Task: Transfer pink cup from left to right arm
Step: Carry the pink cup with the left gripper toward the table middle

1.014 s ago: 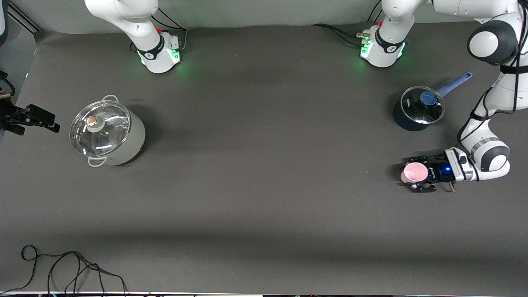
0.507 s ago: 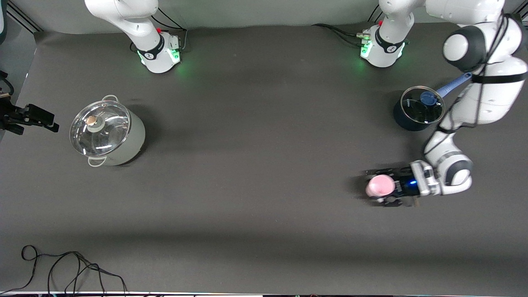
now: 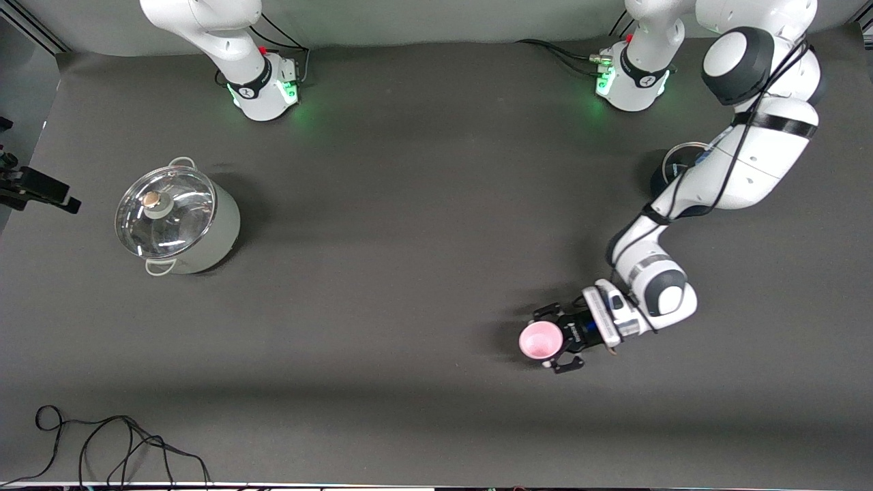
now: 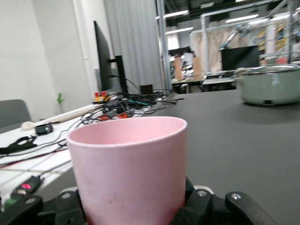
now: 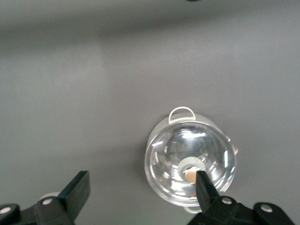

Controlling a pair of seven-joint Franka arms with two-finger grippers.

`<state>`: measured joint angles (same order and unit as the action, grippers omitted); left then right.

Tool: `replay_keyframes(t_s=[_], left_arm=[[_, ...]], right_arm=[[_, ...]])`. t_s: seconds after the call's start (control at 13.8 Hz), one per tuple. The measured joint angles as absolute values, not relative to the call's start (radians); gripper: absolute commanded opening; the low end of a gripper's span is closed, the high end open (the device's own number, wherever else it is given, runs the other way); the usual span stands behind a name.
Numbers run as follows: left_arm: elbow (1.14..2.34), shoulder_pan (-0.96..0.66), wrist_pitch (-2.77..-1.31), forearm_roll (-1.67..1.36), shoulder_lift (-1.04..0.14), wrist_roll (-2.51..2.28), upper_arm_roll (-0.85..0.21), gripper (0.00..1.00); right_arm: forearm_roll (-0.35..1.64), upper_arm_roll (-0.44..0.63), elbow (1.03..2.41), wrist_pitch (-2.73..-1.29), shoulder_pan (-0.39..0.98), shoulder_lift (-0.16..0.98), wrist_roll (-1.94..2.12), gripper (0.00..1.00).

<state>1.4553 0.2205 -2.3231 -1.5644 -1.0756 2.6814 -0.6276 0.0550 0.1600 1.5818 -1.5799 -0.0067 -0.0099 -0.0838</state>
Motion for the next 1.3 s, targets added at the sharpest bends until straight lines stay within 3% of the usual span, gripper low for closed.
replay_keyframes(t_s=[0.36,0.8,1.3], left_arm=[[1.344,0.077,-2.517,-1.661,-1.076,2.651,-0.700,0.00],[1.186,-0.054,-2.853,-1.679,-1.072,2.544,-0.876,0.00],[0.885,-0.364,-3.160,-1.679,-1.066,2.377,-0.882,0.00]], right_arm=[[0.060,0.152,1.579,-1.547,0.002,-0.039,-0.525,1.00],[0.062,0.138,1.568,-1.506,0.009,-0.048,-0.607,1.00],[0.067,0.134,1.554,-1.489,0.048,-0.048,-0.619,1.00]])
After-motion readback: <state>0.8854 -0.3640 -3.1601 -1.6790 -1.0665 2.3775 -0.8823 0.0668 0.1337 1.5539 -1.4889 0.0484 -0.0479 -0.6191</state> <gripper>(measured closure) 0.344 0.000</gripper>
